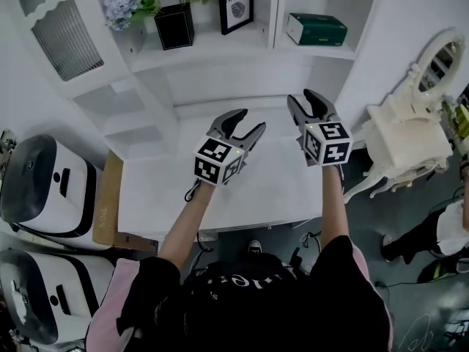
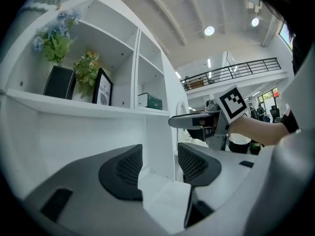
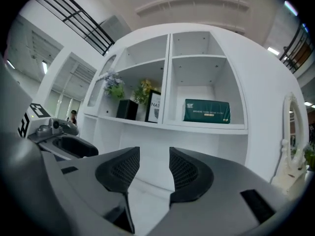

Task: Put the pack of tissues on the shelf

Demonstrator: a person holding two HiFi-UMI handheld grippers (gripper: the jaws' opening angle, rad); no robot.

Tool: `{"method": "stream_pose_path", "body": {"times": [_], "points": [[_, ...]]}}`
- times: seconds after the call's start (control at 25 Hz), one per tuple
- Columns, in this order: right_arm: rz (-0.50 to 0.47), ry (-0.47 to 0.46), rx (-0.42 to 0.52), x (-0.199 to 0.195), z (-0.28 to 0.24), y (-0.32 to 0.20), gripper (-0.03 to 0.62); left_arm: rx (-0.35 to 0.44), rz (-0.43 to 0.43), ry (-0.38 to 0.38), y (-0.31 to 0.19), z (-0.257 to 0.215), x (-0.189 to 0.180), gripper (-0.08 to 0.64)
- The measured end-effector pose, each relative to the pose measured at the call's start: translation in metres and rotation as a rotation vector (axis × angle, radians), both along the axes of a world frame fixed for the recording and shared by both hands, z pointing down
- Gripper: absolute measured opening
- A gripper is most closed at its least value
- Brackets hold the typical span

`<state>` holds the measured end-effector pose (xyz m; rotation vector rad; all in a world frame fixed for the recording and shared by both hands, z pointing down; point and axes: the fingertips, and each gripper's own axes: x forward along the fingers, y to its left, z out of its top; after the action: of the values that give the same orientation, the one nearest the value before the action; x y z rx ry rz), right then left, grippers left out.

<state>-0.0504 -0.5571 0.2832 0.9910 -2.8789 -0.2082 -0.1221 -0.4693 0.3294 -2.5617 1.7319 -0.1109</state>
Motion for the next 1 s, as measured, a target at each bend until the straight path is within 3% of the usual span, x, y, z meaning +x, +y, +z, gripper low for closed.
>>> {"method": "stream_pose_path", "body": {"times": [0.52, 1.0], "points": [[-0.133, 0.013, -0.180, -0.073, 0.096, 0.173, 0.177, -0.101, 0.000, 0.083, 0.181, 0.088, -0.044, 0.238], [-0.192, 0.058, -0.285, -0.101, 0.157, 0.302, 0.100, -0.130, -0.090, 0.170, 0.303, 0.128, -0.081, 0.238]]}}
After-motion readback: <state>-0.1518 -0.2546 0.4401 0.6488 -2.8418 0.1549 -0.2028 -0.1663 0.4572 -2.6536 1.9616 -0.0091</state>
